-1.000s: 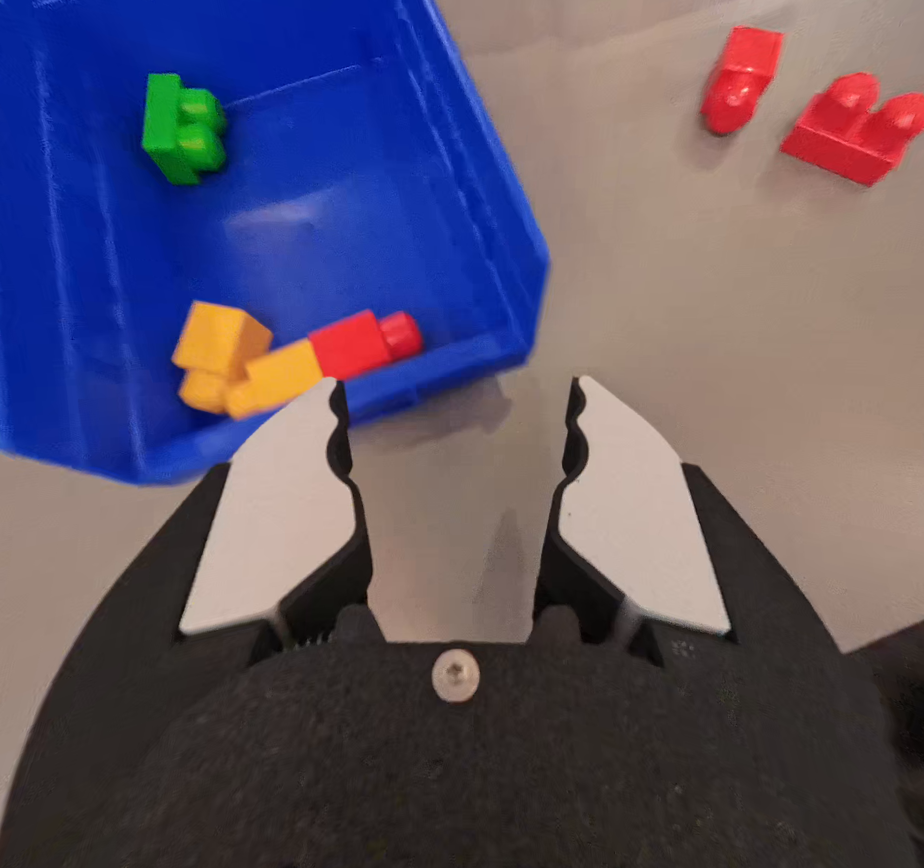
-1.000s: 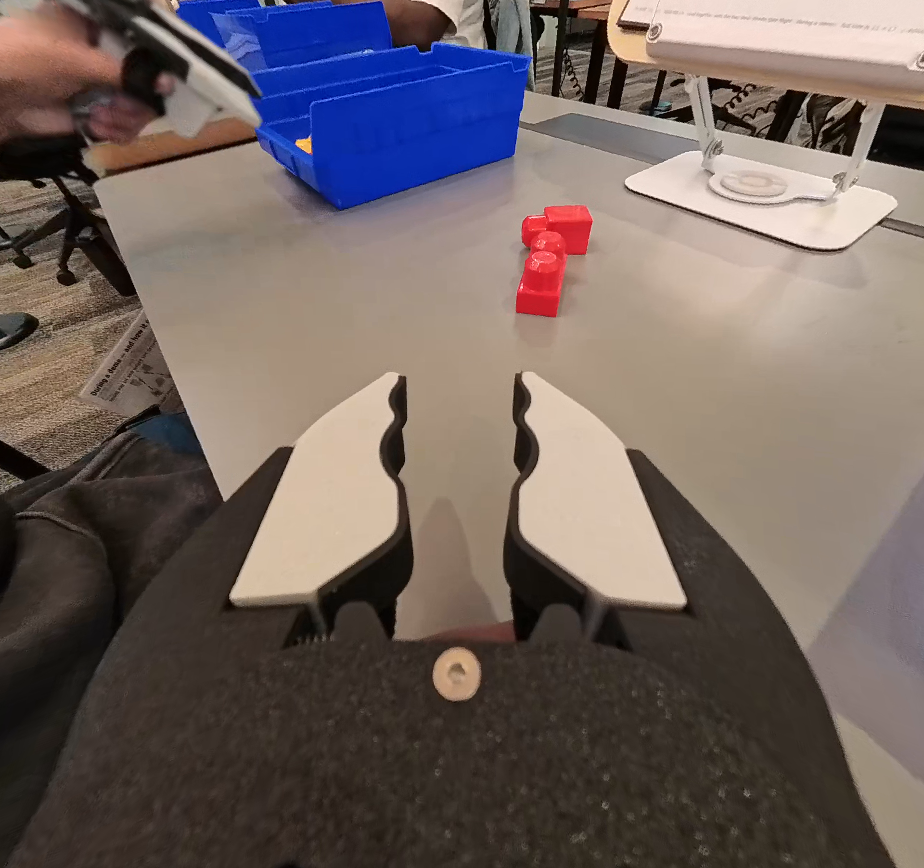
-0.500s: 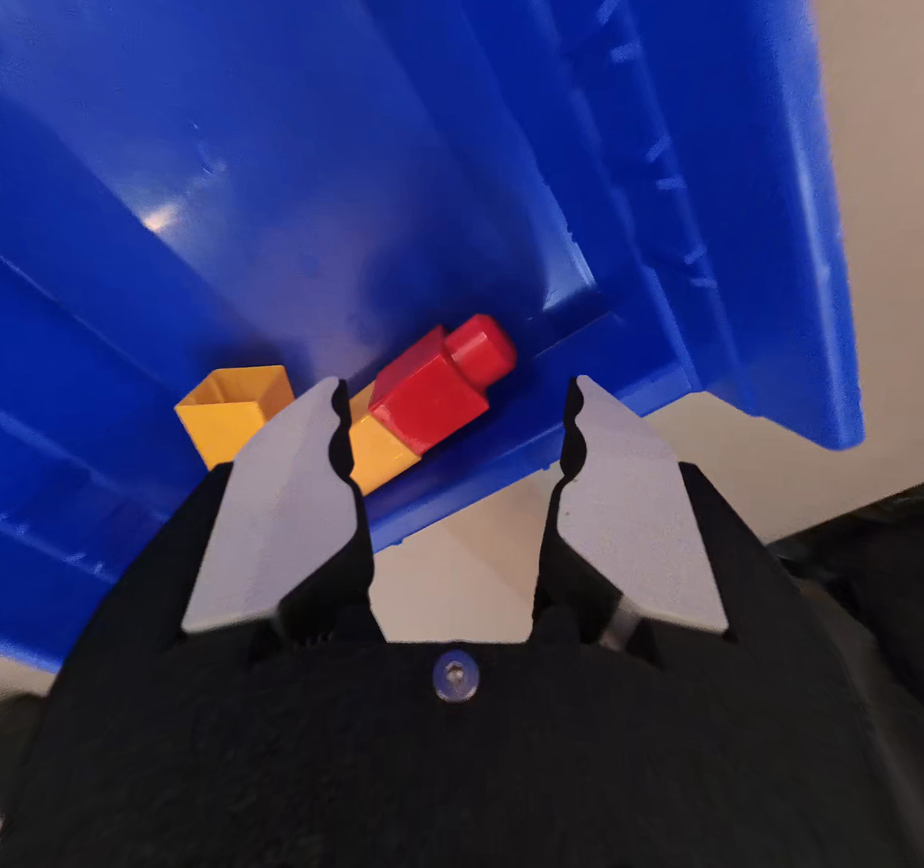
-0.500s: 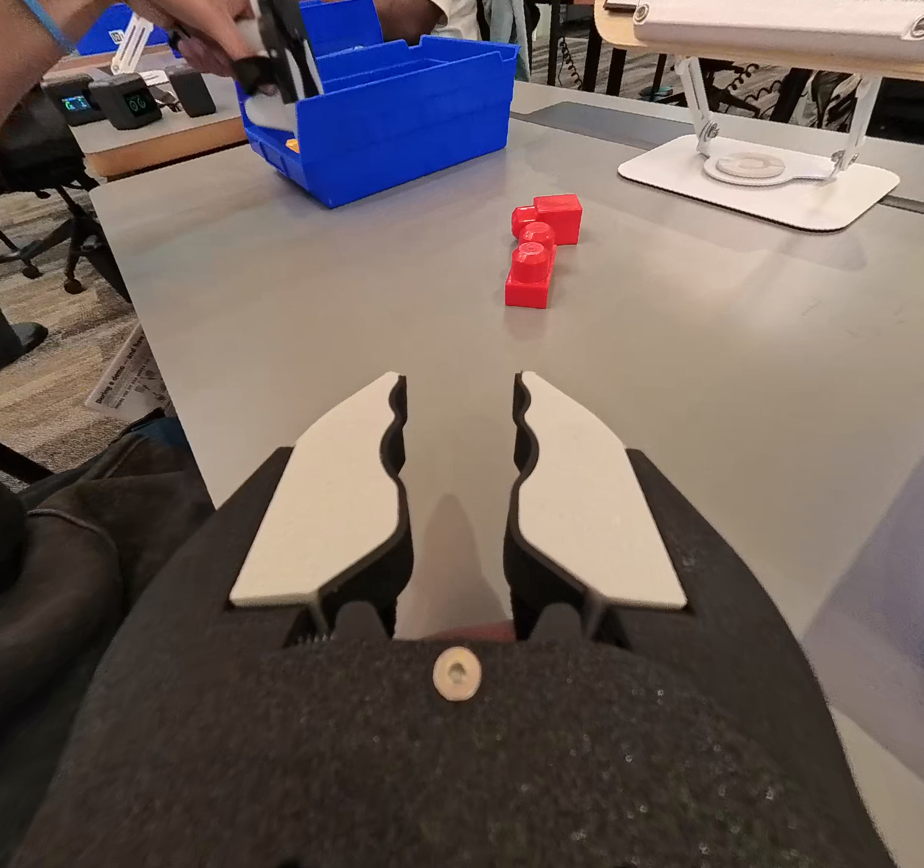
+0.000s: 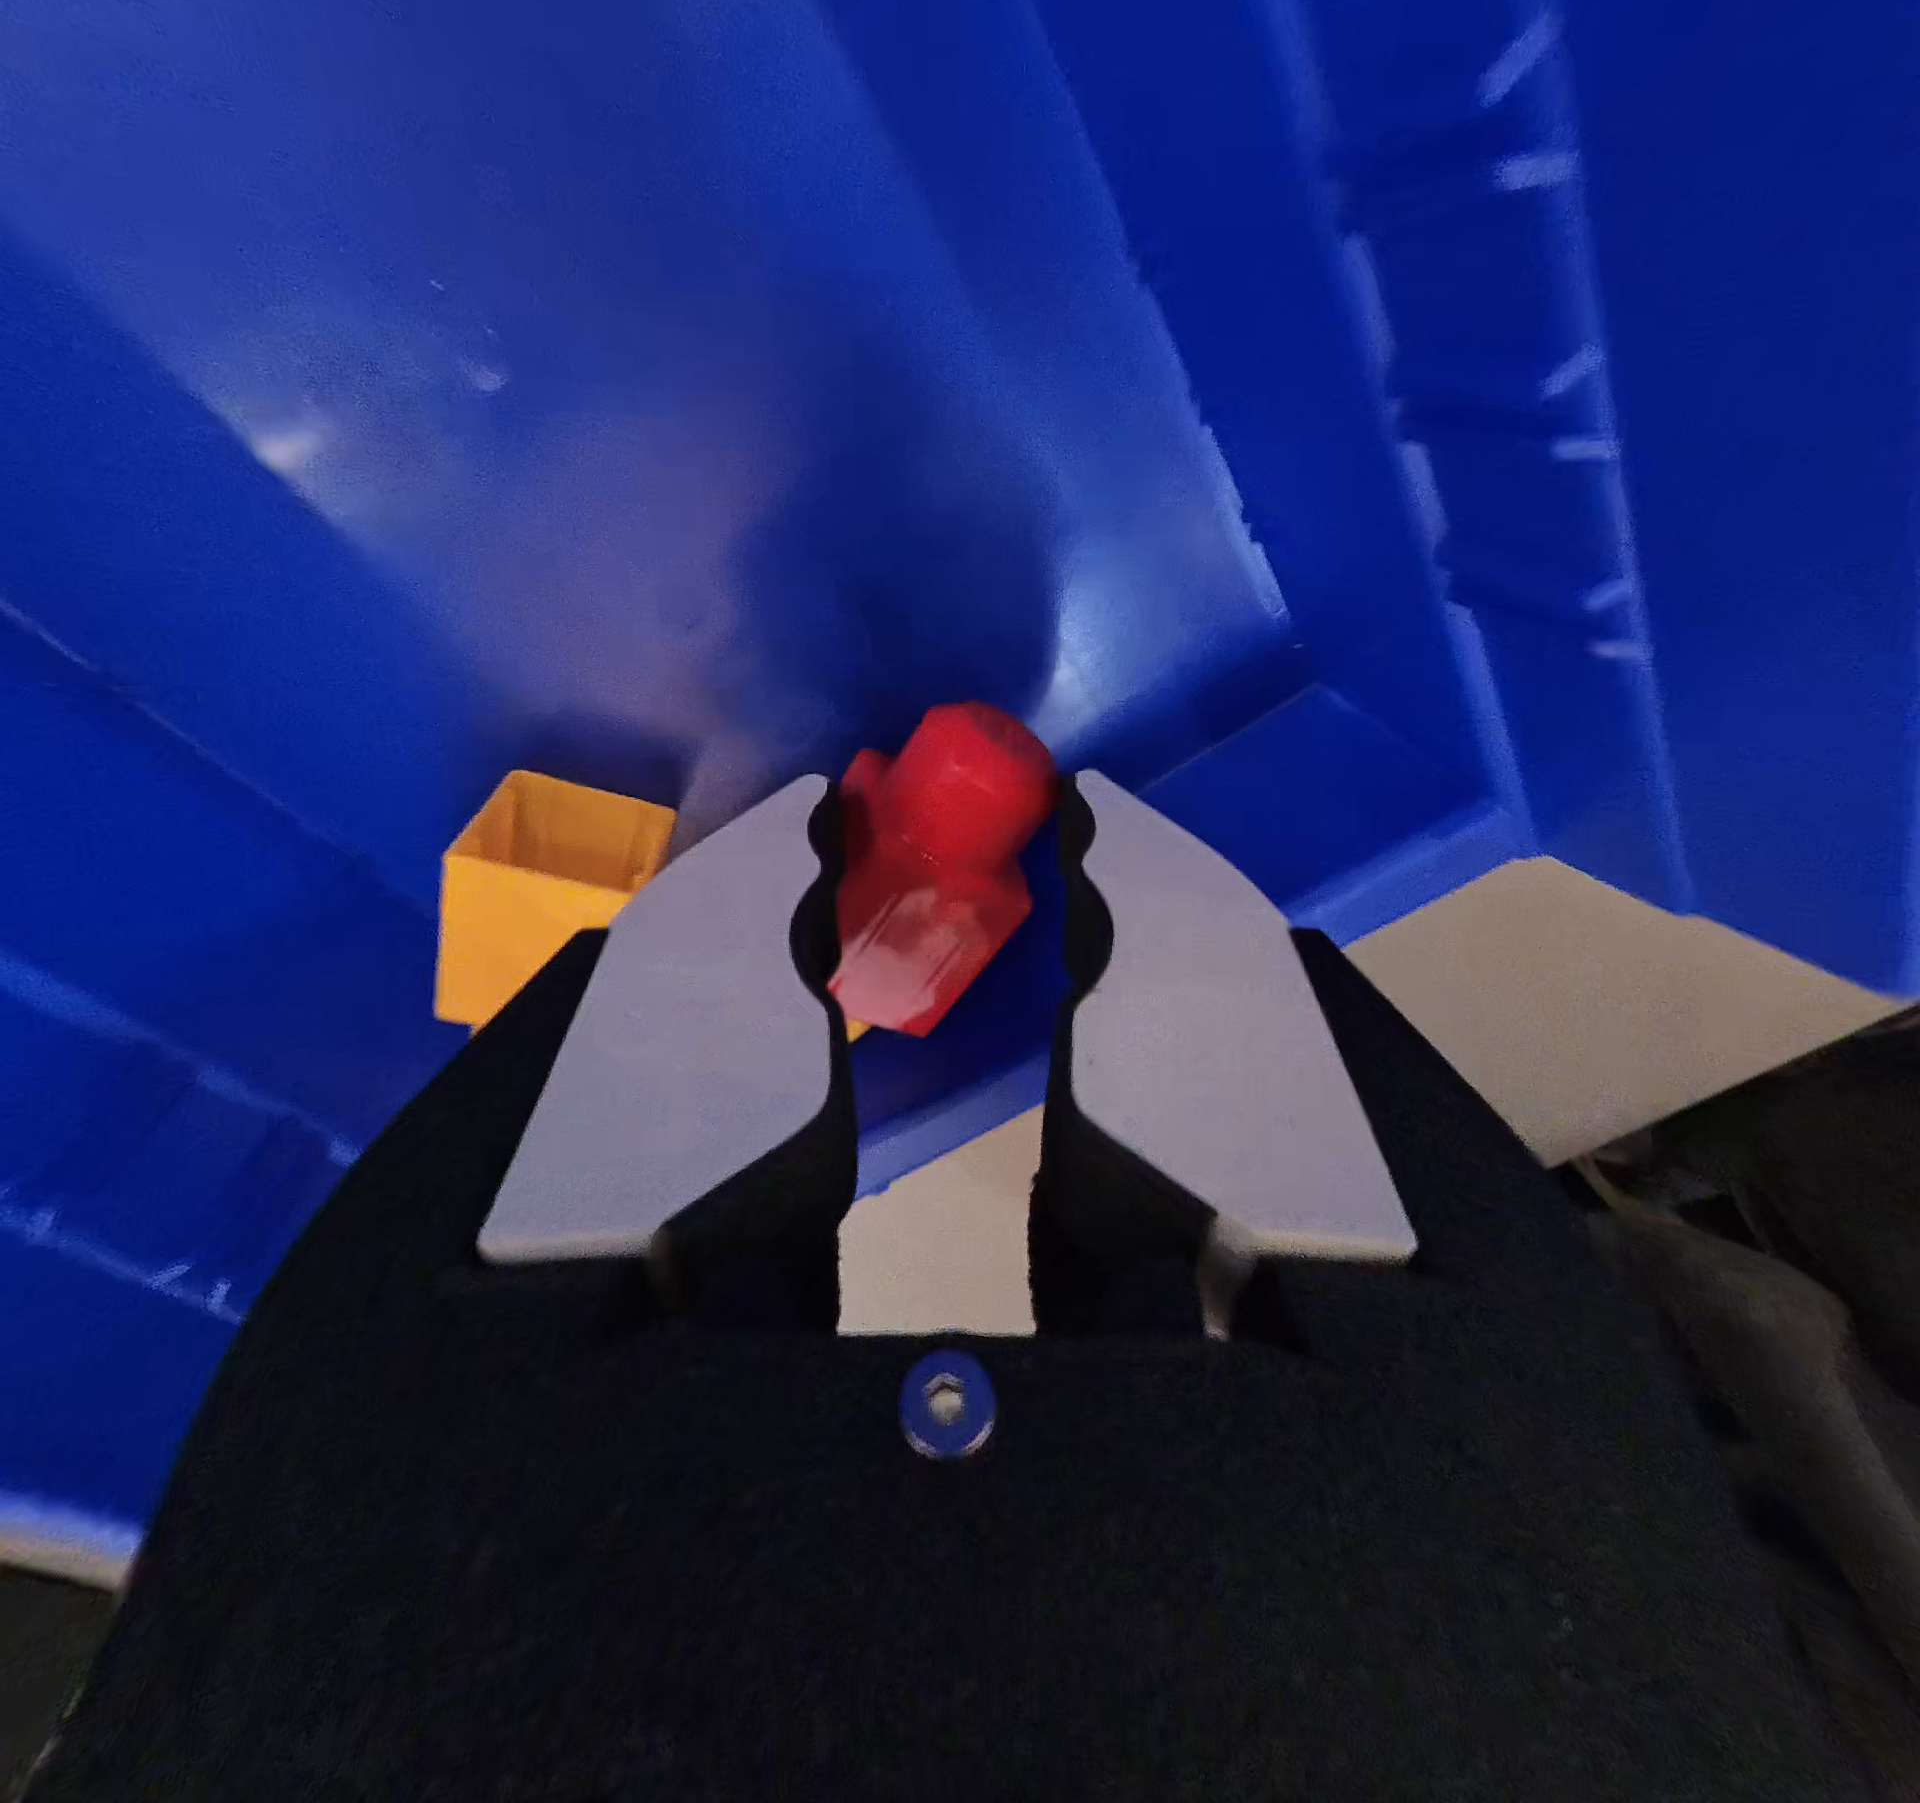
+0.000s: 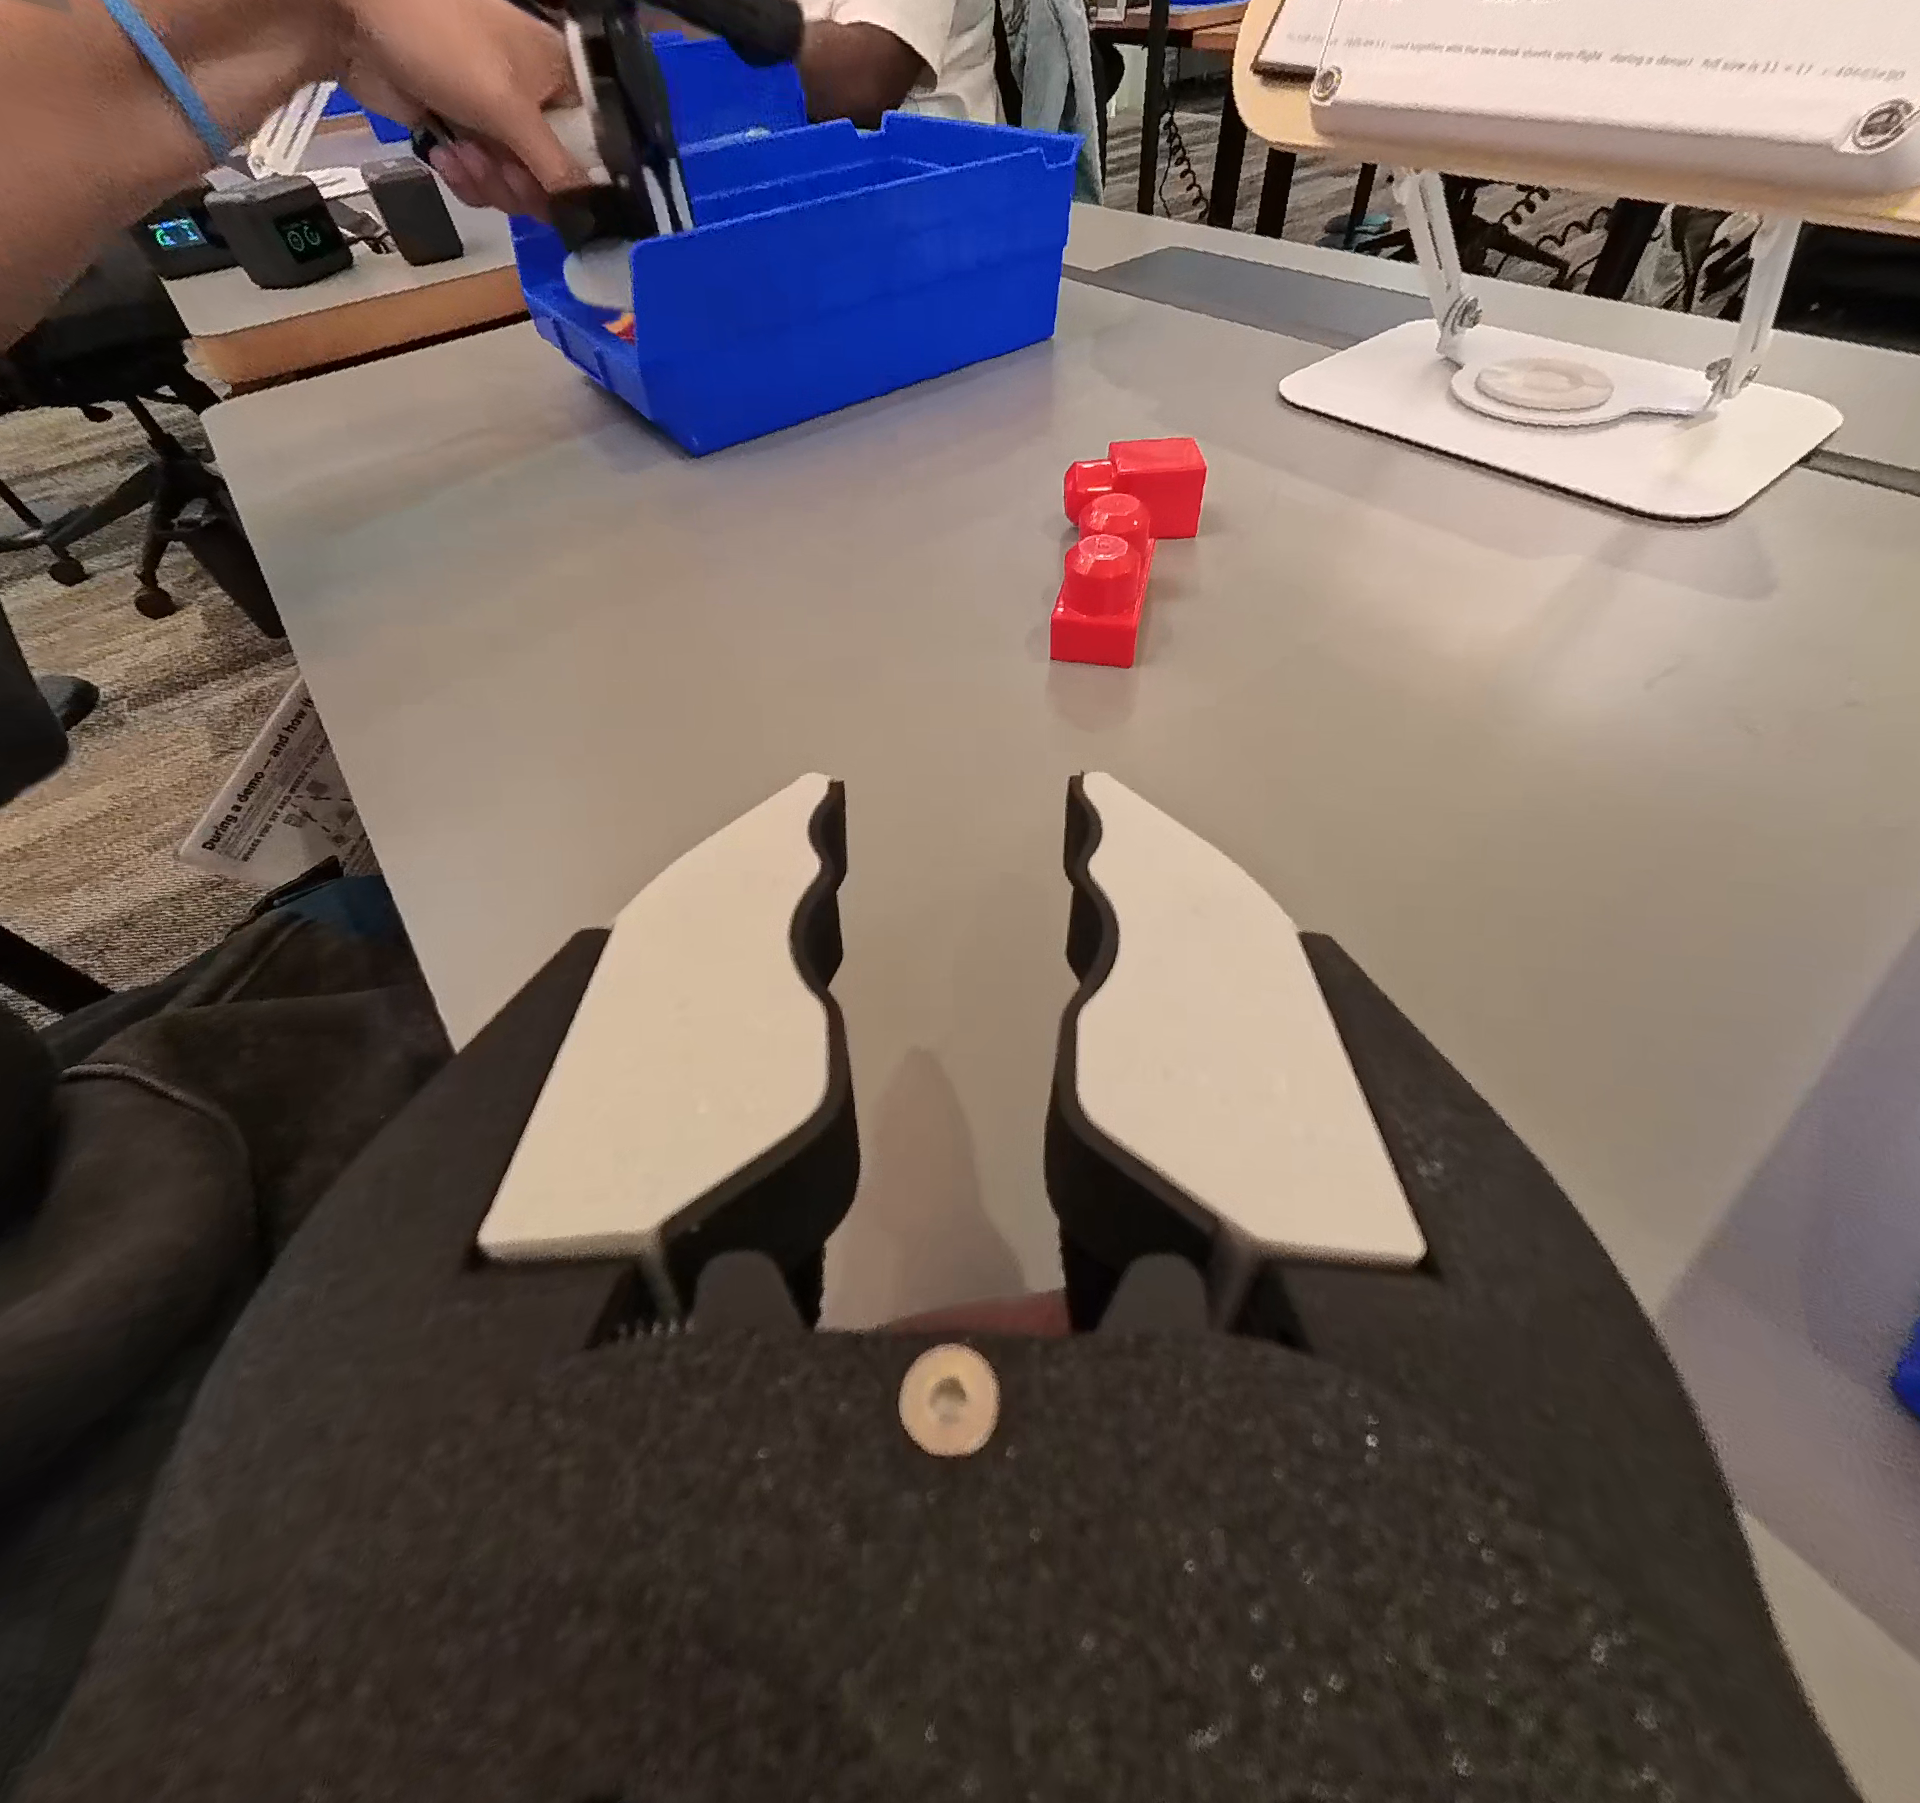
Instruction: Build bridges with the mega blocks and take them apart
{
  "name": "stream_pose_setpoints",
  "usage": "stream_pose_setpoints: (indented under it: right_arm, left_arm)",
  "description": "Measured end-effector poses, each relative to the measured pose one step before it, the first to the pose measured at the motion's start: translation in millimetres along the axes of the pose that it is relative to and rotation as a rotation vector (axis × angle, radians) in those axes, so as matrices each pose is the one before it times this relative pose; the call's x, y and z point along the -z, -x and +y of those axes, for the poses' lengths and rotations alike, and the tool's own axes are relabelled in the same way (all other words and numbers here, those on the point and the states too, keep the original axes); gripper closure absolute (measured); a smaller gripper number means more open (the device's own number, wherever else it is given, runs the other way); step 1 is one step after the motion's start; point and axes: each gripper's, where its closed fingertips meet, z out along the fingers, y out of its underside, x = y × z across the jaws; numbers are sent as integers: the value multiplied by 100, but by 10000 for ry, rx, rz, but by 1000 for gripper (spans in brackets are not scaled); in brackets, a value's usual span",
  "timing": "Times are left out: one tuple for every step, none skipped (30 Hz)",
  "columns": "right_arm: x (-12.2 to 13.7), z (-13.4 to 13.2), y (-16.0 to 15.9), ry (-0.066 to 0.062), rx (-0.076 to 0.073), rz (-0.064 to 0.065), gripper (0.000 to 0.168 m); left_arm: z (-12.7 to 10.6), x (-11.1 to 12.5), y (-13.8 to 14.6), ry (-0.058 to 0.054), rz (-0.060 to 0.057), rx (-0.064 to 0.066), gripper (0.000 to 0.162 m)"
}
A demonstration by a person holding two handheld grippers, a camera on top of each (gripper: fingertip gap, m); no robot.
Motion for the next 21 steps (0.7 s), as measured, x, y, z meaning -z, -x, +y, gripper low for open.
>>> stream_pose_setpoints:
  right_arm:
    - [28,-60,19,-16,1,11,128]
    - [43,-58,24,-9,6,10,128]
    - [45,-74,45,-16,16,10,128]
    - [33,-92,50,-21,25,14,128]
    - [33,-59,64,-1,30,12,128]
    - [25,-54,77,-5,38,14,128]
    - [35,-58,61,-11,40,23,128]
    - [29,-20,76,7,38,14,128]
    - [37,-39,56,-2,34,18,128]
    - [38,-50,71,-12,35,11,128]
    - [37,-53,52,-5,37,20,128]
    - [34,-58,31,-17,51,33,128]
    - [17,-26,23,-1,45,29,128]
    - [11,3,47,17,36,6,128]
    - [21,-23,19,-8,42,20,128]
    - [18,-12,-5,3,33,28,128]
    - [23,10,18,22,22,13,128]
    - [29,7,20,-1,23,6,128]
    - [27,29,-8,-8,15,18,128]
    - [14,90,-34,22,3,22,128]
    - [15,125,-30,34,-5,12,128]
  left_arm:
    - [-256,664,142,-449,-63,-26,124]
    - [-311,824,311,-503,-219,-56,124]
    - [-511,1033,243,-648,-187,7,124]
    - [-716,1198,-63,-763,-8,98,124]
    - [-681,1266,-500,-702,170,69,124]
    - [-566,1202,-726,-563,126,-117,124]
    - [-619,1146,-749,-524,-46,-252,124]
    - [-795,1080,-1061,-526,29,-294,124]
    - [-860,1005,-1634,-473,260,-347,124]
    - [-865,824,-1920,-341,303,-362,124]
    - [-821,554,-1903,-175,141,-414,124]
    - [-783,186,-1885,-31,35,-508,124]
    - [-826,-249,-1874,52,29,-488,124]
    - [-851,-699,-1746,120,41,-369,124]
    - [-766,-1116,-1420,233,-23,-221,124]
    - [-728,-1452,-967,283,-145,45,124]
    - [-597,-1696,-767,339,-89,300,124]
    - [-407,-1841,-697,391,19,424,125]
    - [-249,-1903,-548,426,98,477,125]
    - [-196,-1848,-341,415,135,431,125]
    - [-383,-1705,-157,287,155,366,125]
